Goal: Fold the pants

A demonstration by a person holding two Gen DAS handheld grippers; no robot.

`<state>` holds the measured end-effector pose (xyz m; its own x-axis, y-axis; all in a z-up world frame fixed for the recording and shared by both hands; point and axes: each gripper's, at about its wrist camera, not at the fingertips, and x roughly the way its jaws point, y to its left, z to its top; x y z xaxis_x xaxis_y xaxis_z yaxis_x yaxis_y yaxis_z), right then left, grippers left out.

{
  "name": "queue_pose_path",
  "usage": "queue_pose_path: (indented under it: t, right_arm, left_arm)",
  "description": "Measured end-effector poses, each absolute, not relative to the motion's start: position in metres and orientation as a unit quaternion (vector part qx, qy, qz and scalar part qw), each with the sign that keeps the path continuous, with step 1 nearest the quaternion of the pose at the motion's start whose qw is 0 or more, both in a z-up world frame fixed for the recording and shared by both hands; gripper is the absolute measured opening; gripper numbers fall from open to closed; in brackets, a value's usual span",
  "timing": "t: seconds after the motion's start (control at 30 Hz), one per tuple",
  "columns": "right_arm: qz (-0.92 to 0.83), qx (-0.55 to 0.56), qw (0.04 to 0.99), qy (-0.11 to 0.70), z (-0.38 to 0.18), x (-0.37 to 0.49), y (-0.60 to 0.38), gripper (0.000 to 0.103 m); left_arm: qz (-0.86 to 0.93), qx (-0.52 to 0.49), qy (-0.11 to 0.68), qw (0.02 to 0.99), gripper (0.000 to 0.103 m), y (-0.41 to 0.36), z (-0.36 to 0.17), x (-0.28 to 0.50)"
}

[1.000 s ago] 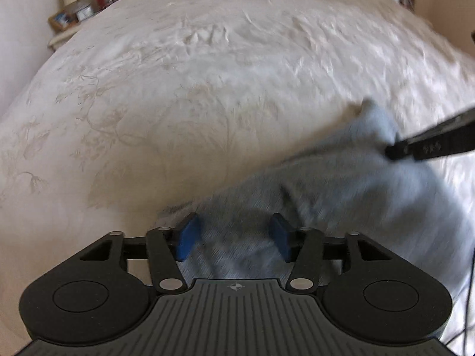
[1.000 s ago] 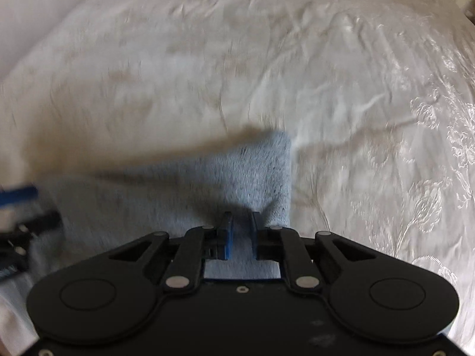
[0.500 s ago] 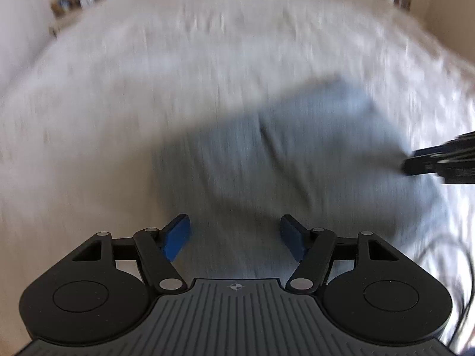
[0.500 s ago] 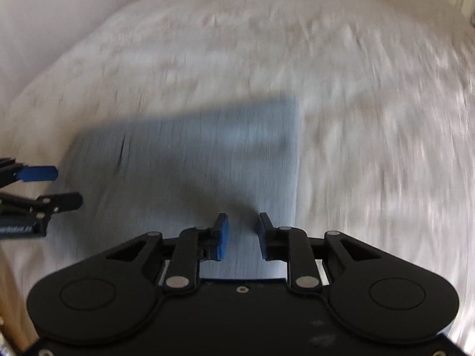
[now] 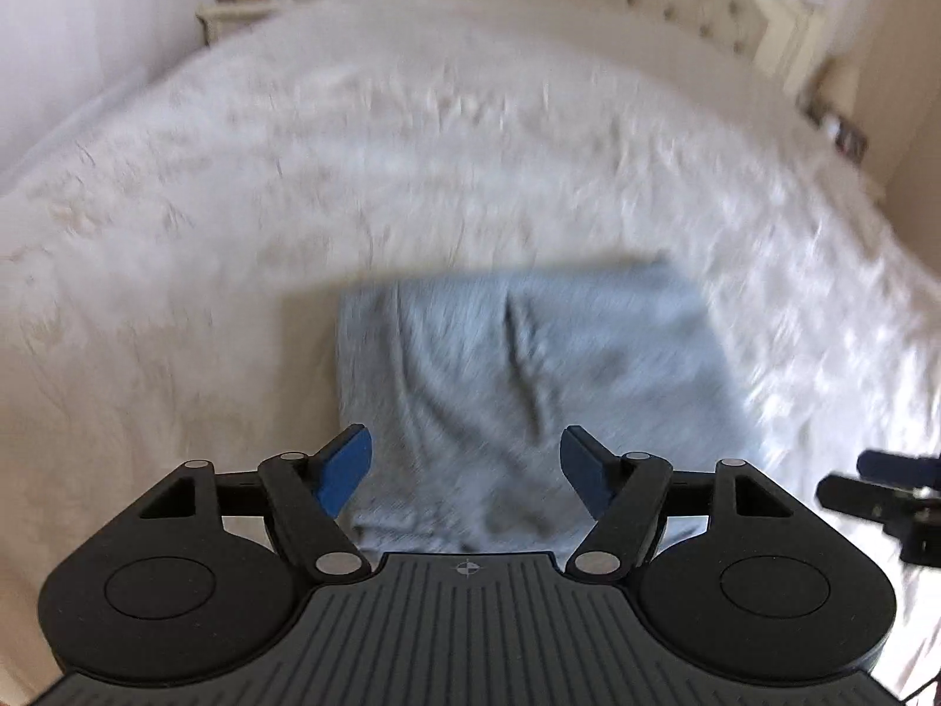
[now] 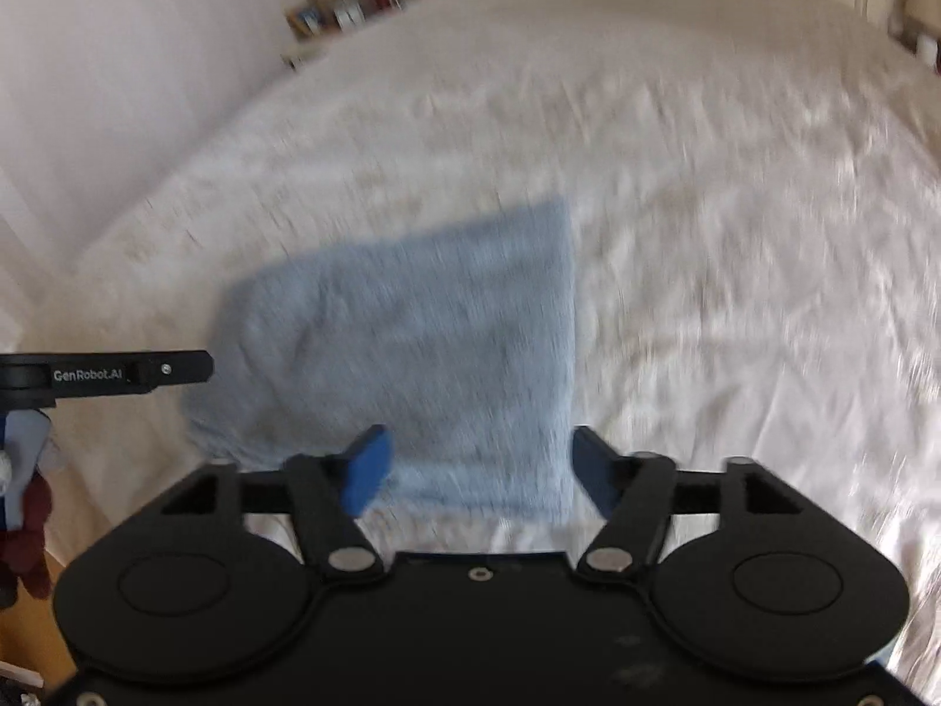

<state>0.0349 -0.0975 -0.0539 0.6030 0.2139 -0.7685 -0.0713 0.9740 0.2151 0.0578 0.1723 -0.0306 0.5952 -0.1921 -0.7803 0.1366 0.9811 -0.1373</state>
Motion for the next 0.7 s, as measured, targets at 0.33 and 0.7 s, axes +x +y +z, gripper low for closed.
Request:
queue_pose_path:
  t: [0.33, 0.7]
  right_arm:
    - [0.104, 0.061, 0.911, 0.393, 0.004, 0.004, -0.106, 0.103]
    - [0.028, 0.002, 0.911, 0.412, 0.032, -0.026, -0.107, 0.103]
  left_arm:
    - [0.012, -0.042, 0.406, 0.913, 0.07, 0.14, 0.027, 0.024]
    - [0.058, 0.043, 0.439, 0.896, 0.07, 0.095, 0.046, -0.016]
